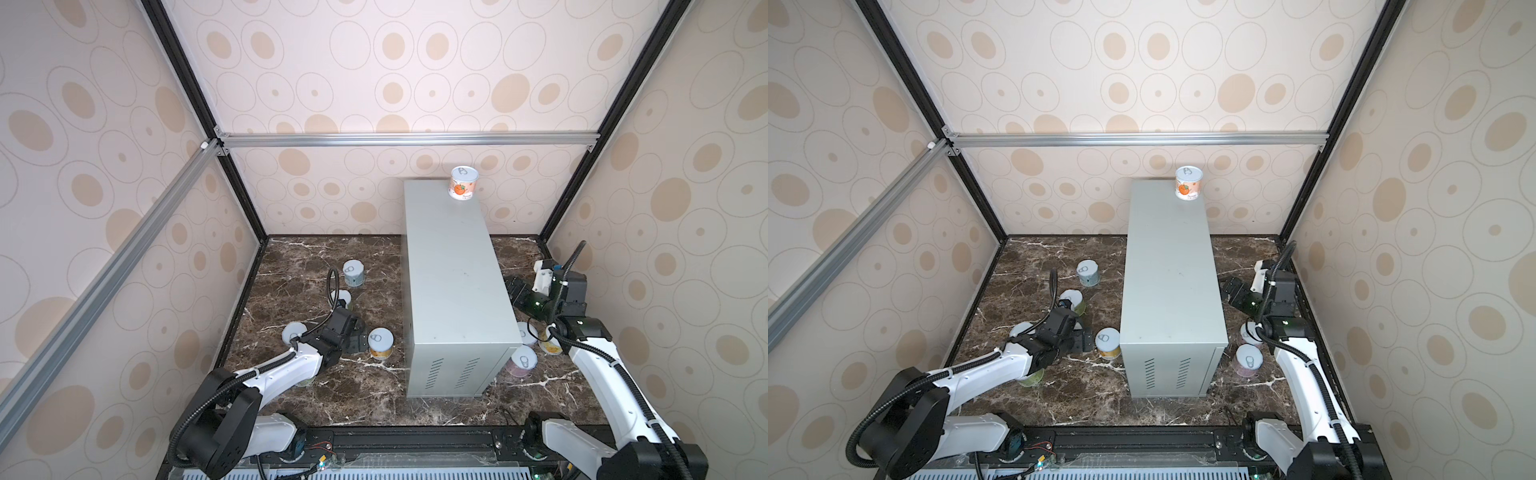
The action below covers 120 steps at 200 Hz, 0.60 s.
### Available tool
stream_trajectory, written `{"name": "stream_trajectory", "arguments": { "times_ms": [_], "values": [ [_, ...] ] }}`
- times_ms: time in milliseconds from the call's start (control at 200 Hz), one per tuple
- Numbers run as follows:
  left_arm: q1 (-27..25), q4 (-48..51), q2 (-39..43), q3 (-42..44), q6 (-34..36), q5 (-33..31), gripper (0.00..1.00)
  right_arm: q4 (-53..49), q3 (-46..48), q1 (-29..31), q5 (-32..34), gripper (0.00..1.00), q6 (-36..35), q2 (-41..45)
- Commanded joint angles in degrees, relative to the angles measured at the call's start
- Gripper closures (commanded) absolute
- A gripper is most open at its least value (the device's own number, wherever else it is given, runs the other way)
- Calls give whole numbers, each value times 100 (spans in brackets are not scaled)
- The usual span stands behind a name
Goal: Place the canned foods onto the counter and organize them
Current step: 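Lower the left gripper over a white-lidded can while the right gripper descends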
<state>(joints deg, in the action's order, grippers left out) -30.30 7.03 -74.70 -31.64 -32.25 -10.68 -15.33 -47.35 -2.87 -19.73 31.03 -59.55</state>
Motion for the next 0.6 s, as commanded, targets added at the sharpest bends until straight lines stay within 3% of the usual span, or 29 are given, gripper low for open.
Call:
{"name": "stream_trajectory", "arguments": {
  "times_ms": [0,285,595],
  "values": [
    [-46,-166,-160,20,-180,-224,1,110,84,39,-74,0,6,-29],
    [-45,-357,-367,171,-269,-471,1,180,156,146,-40,1,7,-74],
    [-45,-570,-682,153,-238,-514,9,163,127,220,-16,1,-35,-52]
  ]
}}
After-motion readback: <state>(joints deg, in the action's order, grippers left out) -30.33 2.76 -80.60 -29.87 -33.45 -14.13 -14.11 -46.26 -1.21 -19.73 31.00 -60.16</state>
